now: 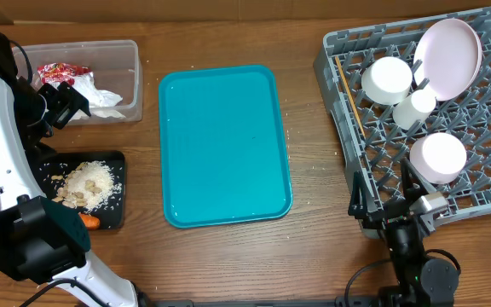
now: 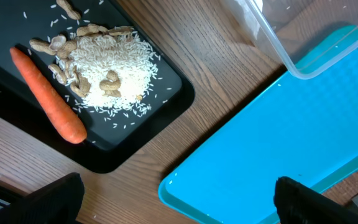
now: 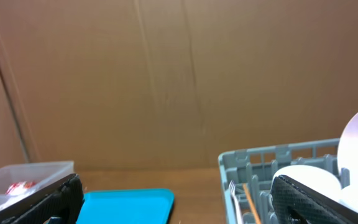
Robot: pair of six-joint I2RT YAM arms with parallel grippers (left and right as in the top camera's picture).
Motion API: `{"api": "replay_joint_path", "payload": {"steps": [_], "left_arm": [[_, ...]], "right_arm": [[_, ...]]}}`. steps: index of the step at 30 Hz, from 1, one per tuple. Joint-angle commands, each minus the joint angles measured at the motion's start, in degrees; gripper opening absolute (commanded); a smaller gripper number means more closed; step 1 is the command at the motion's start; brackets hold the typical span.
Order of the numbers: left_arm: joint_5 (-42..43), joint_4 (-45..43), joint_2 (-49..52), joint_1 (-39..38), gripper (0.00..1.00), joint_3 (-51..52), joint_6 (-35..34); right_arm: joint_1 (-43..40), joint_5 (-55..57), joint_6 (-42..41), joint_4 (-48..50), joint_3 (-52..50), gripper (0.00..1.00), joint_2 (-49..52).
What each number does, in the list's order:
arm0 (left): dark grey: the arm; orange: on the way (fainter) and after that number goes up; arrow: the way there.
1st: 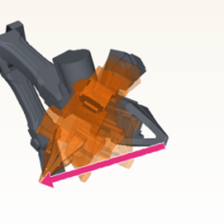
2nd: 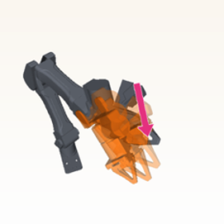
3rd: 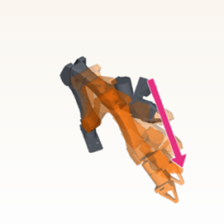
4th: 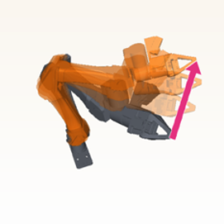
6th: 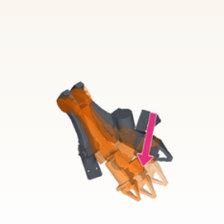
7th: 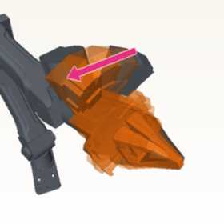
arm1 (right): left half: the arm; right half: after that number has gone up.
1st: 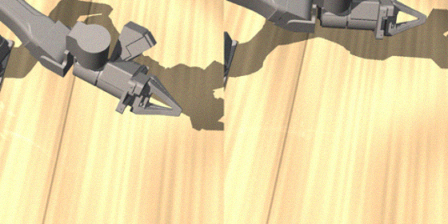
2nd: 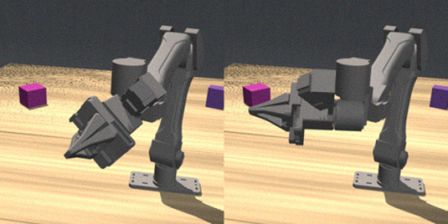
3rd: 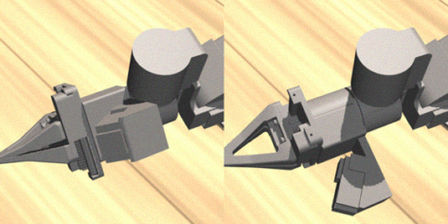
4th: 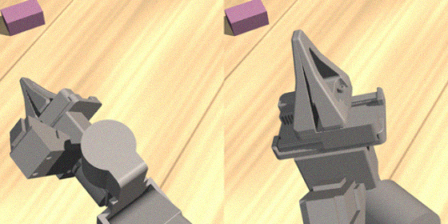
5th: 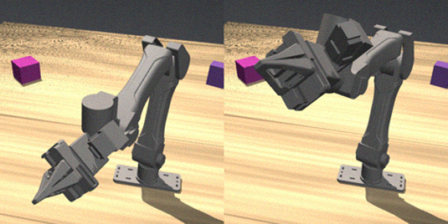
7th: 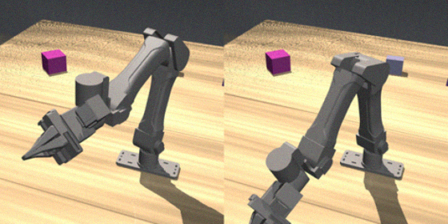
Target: Sort waste into correct bins and load items into the dishwasher rack
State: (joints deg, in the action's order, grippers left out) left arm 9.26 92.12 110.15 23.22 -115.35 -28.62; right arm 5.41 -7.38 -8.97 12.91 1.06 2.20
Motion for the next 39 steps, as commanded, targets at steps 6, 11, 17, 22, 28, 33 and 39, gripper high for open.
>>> {"api": "replay_joint_path", "payload": {"steps": [6,11,17,22,28,33,39], "left_arm": [[0.2,0.1,-1.5,-0.4,1.00,0.1,-0.8],[0.2,0.1,-1.5,-0.4,1.00,0.1,-0.8],[0.2,0.1,-1.5,-0.4,1.00,0.1,-0.8],[0.2,0.1,-1.5,-0.4,1.00,0.1,-0.8],[0.2,0.1,-1.5,-0.4,1.00,0.1,-0.8],[0.2,0.1,-1.5,-0.4,1.00,0.1,-0.8],[0.2,0.1,-1.5,-0.3,1.00,0.1,-0.8]], "right_arm": [[0.6,6.4,0.3,0.8,-0.6,1.00,-2.0],[0.7,7.3,0.2,-6.4,-0.6,1.00,-2.0],[0.6,7.5,0.2,-17.9,-0.6,1.00,-2.0],[0.6,7.2,0.2,-17.7,-0.6,1.00,-2.0],[0.6,7.2,0.2,-17.7,-0.6,1.00,-2.0],[0.6,7.2,0.2,-17.7,-0.6,1.00,-2.0],[0.6,7.2,0.2,-17.7,-0.6,1.00,-2.0]]}}
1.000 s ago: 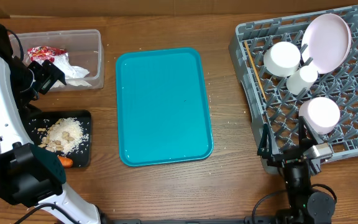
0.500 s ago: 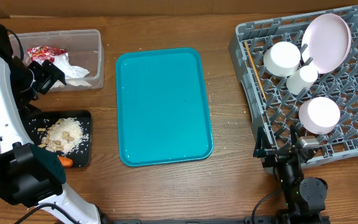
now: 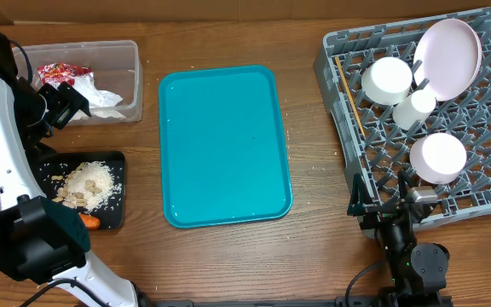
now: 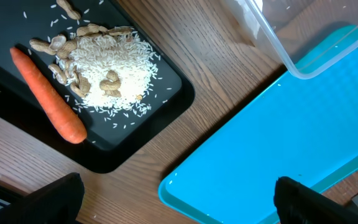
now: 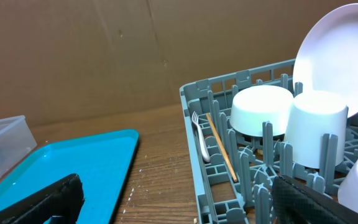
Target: Sort waste into correct bins and load items into the dishwasher rack
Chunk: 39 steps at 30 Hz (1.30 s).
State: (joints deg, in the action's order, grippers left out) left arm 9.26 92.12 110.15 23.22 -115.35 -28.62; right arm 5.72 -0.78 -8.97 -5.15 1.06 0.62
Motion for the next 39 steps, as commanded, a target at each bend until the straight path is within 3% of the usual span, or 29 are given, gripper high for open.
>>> {"api": "replay_joint_path", "payload": {"steps": [1,20,24,33,39], "left_arm": [[0.2,0.1,-1.5,-0.4,1.00,0.1,-0.8],[-4.0,2.2,-1.5,-1.3,1.00,0.4,2.0],[-3.9,-0.5,-2.4,-4.3,1.00,2.1,6.1],[-1.7,-27.1,-14.4,-14.2,1.00,22.8,14.8],[-1.5,-45.8,-32.0,-18.6,1.00,49.9,26.7]], "right_arm": [[0.3,0.6,0.2,0.3,-0.6,1.00,-0.5],[0.3,0.6,0.2,0.3,-0.6,1.00,-0.5],[0.3,0.6,0.2,0.3,-0.6,1.00,-0.5],[0.3,0.6,0.2,0.3,-0.6,1.00,-0.5],[0.3,0.6,0.2,0.3,-0.6,1.00,-0.5]]}}
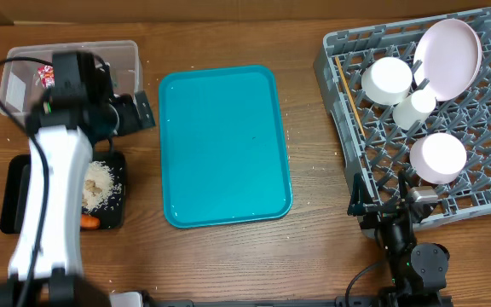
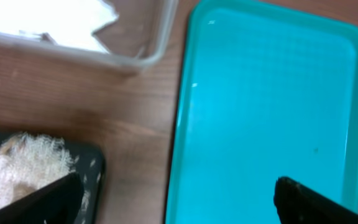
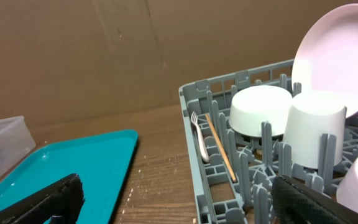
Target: Sort waste into correct bins and load items into the dishwasher rack
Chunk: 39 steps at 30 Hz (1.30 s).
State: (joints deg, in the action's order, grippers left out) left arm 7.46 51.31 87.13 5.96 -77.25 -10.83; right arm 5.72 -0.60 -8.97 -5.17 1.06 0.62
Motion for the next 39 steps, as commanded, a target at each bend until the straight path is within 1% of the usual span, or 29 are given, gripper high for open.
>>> {"api": "replay_joint_path", "payload": {"steps": [1,6,8,9,14,16,20,22,23,26,30,39], "left_arm": [[0.3,-7.6,-11.5,-1.6,1.00,15.5,9.8],[2.3,-24.7,-26.1,-1.9,1.00,35.6,10.1],[2.7,-29.9,-31.0,-1.9,1.00,41.7,10.0],[2.7,-34.9,-36.8,-1.9,1.00,48.2,10.0],[2.5,-44.5,-51.4,-1.9,1.00,61.6,10.1],[2.4,-46.6,-56.5,-1.9,1.00,65.3,10.0],[2.6,-49.9,-70.4,-1.9,1.00,73.7,10.0],[2.6,-50.9,-74.5,-1.9,1.00,76.3,10.0],[2.5,-49.9,-76.8,-1.9,1.00,77.0,10.0],[2.4,-50.0,-80.0,-2.1,1.00,77.0,10.1],[-0.8,-47.3,-86.8,-2.4,1.00,77.0,10.0],[-2.2,-47.1,-86.8,-2.7,1.00,77.0,11.3]], "right_arm": [[0.3,0.4,0.2,0.3,-0.6,1.00,-0.5],[0.3,0.4,0.2,0.3,-0.6,1.00,-0.5],[0.3,0.4,0.2,0.3,-0.6,1.00,-0.5],[0.3,0.4,0.2,0.3,-0.6,1.00,-0.5],[0.3,0.4,0.2,0.3,-0.6,1.00,-0.5],[0.3,0.4,0.2,0.3,-0.6,1.00,-0.5],[0.3,0.4,0.2,0.3,-0.6,1.00,-0.5],[0.3,0.4,0.2,0.3,-0.6,1.00,-0.5],[0.3,0.4,0.2,0.3,-0.6,1.00,-0.5],[0.3,0.4,0.2,0.3,-0.6,1.00,-0.5],[0.3,0.4,0.2,0.3,-0.6,1.00,-0.5],[0.3,0.4,0.2,0.3,-0.6,1.00,-0.5]]}}
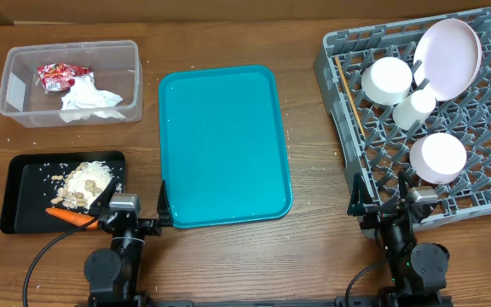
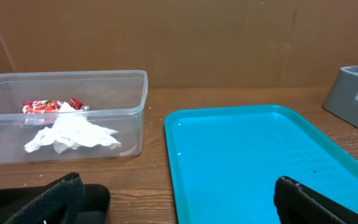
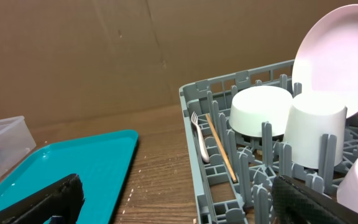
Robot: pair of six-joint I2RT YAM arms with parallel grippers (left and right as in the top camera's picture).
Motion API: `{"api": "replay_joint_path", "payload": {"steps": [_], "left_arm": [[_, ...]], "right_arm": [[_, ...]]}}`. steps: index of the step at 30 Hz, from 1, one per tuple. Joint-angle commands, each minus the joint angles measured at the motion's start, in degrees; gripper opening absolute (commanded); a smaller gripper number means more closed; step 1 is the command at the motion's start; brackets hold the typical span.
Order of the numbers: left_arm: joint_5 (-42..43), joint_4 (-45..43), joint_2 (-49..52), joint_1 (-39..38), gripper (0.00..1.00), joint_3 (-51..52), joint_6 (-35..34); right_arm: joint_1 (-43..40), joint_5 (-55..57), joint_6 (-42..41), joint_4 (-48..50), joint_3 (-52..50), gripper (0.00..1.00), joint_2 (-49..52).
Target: Sort waste into correct bins and load items into the dishwasher rack
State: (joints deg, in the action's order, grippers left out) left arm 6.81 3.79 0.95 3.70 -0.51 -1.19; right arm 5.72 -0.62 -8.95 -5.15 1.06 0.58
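Observation:
The clear waste bin [image 1: 71,83] at the back left holds a red wrapper [image 1: 55,74] and white tissue [image 2: 73,134]. A black tray [image 1: 20,200] carries rice, peanuts and a carrot [image 1: 69,217]. The grey dishwasher rack [image 1: 348,145] on the right holds two white bowls, a white cup [image 1: 414,107], a pink plate [image 1: 447,53], a fork [image 3: 199,137] and a chopstick [image 3: 219,147]. My left gripper [image 1: 133,220] is open at the table's front edge, beside the black tray, holding nothing. My right gripper [image 1: 390,209] is open by the rack's front corner, also holding nothing.
A teal tray [image 1: 224,145] lies bare in the middle of the table. Loose rice grains dot the wood between tray and rack. A brown cardboard wall [image 3: 135,50] closes off the back of the table.
My left arm was stretched over the table between the bin and the teal tray, camera looking down. Now it is folded at the front edge, looking level across the table. The right arm is unchanged.
My left gripper hung open over the black tray and bin at the left; the right wrist looked up at the wall. The right wrist then tilted down toward the rack. The left arm moved beside the teal tray, and now rests at the front edge.

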Motion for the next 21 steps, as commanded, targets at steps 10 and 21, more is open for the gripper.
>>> {"api": "replay_joint_path", "payload": {"steps": [10,21], "left_arm": [[-1.4,0.2,1.2,-0.4,1.00,0.2,2.1],[-1.4,0.2,1.2,-0.4,1.00,0.2,2.1]], "right_arm": [[0.3,0.4,0.2,0.3,-0.6,1.00,-0.4],[0.3,0.4,0.2,0.3,-0.6,1.00,-0.4]]}}
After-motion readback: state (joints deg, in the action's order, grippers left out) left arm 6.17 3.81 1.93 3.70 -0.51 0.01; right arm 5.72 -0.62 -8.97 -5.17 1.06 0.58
